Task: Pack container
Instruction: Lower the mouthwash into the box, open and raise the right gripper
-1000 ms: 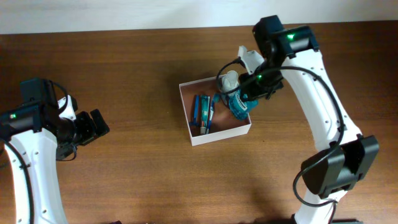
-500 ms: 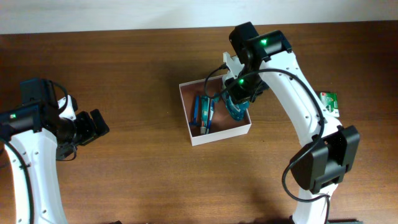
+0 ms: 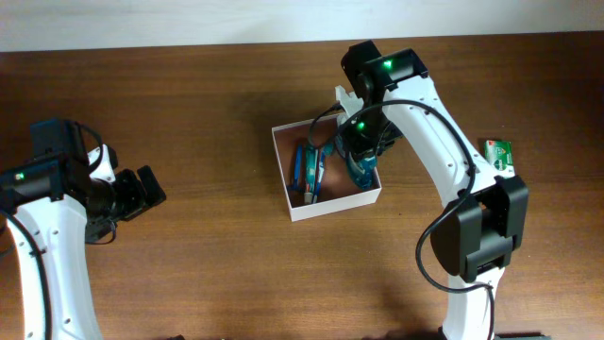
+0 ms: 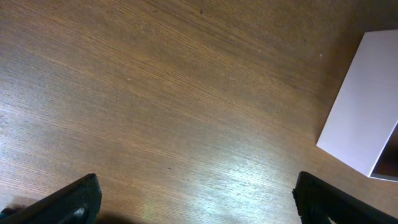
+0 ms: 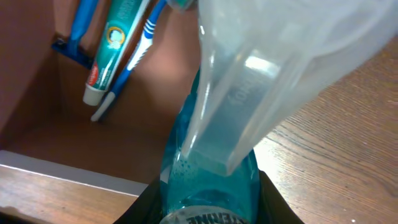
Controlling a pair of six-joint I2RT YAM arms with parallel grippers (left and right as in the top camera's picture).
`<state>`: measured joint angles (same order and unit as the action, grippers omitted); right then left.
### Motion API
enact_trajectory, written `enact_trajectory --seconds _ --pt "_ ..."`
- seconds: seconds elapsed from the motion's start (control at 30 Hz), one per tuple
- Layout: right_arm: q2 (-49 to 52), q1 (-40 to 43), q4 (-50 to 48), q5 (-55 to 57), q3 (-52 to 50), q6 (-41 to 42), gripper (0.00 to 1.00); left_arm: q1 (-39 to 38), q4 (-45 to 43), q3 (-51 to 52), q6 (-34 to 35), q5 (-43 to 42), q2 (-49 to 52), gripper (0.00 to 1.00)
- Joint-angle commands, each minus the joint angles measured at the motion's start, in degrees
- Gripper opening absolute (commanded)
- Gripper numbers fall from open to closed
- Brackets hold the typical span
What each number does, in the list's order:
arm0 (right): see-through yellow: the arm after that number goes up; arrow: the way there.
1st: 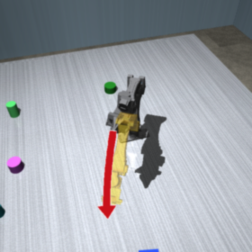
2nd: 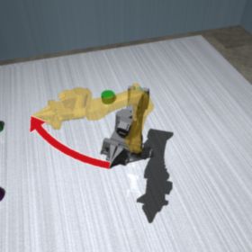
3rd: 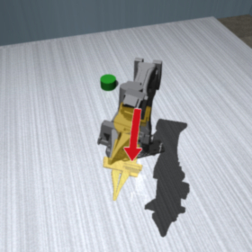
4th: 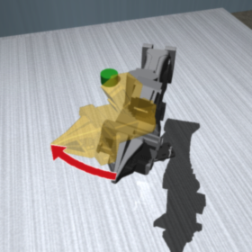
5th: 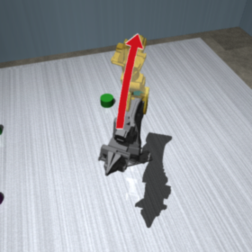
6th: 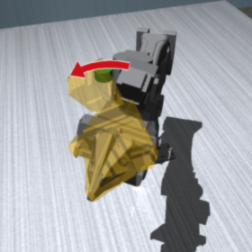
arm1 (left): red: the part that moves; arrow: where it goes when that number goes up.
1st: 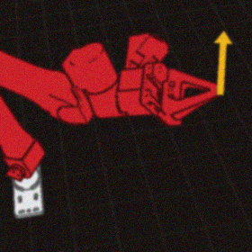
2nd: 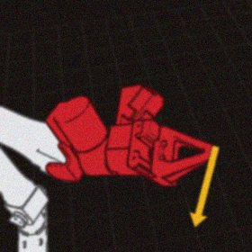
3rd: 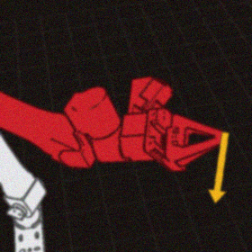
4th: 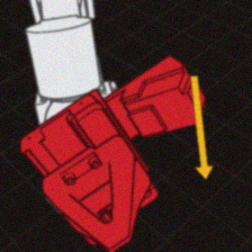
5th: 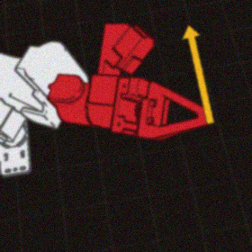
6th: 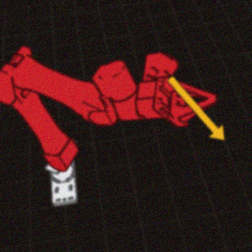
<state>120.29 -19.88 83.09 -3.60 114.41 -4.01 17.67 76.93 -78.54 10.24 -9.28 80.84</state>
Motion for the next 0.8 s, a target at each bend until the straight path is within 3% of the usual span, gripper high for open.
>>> enact_trajectory --seconds 0.0,0.27,0.47,0.77 --pt "-0.55 -0.31 -0.66 4.24 0.22 0.46 0.32 0.28 0.02 -0.07 -0.52 -0.55 -0.72 0.99" --pt "-0.55 -0.31 -0.94 4.09 0.22 0.48 0.33 0.28 0.02 -0.07 -0.52 -0.55 -0.72 1.0" --pt "-0.55 -0.31 -1.05 4.11 0.22 0.46 0.49 0.28 0.02 -0.07 -0.52 -0.55 -0.72 0.99" --pt "-0.68 0.0 -0.42 4.72 2.19 0.02 0.55 0.28 0.02 -0.07 -0.52 -0.57 -0.72 0.99"
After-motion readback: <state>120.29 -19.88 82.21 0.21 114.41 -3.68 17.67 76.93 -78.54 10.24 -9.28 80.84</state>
